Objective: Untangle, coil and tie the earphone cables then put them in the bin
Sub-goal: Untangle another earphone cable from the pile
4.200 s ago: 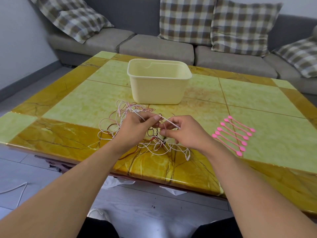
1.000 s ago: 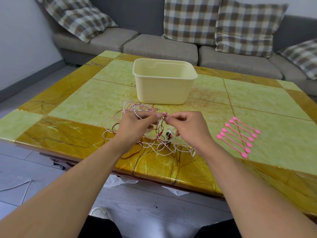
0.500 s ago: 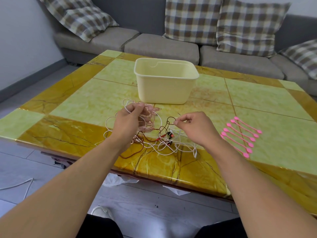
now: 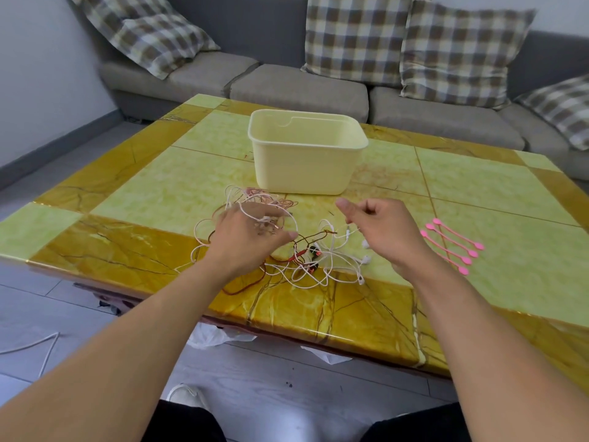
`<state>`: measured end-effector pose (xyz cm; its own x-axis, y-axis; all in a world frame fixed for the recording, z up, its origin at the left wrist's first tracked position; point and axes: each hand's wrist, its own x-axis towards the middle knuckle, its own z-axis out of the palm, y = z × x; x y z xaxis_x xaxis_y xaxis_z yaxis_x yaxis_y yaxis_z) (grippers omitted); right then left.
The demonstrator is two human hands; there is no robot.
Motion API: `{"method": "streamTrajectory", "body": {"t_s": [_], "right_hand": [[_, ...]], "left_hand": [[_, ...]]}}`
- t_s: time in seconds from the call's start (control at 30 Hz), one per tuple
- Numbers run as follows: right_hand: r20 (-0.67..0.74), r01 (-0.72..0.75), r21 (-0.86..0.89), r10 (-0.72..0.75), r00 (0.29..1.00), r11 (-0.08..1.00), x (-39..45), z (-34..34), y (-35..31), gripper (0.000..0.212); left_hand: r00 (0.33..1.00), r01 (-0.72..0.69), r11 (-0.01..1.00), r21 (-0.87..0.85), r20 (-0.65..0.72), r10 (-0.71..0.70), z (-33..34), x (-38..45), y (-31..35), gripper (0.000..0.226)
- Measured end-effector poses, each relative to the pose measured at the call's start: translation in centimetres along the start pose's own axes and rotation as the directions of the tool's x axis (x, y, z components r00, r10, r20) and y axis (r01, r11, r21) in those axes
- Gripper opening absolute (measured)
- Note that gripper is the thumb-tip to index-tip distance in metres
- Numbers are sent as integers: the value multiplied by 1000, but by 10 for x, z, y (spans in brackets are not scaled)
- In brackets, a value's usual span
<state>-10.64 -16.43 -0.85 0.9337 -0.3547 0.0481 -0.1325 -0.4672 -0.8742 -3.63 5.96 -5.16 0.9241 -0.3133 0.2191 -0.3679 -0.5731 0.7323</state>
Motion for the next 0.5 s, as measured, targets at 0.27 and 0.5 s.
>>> {"method": "streamTrajectory", "body": {"t_s": [0.27,0.5], "right_hand": [[322,20,154,-70,944,988,-9,-3,-6,8],[226,-23,182,-19,974,983,-12,-12,2,21]], "left_hand": [[957,-160,977,-143,220,189,16,-3,14,41],[981,-83,972,-218,151,118,19,0,11,15]]}}
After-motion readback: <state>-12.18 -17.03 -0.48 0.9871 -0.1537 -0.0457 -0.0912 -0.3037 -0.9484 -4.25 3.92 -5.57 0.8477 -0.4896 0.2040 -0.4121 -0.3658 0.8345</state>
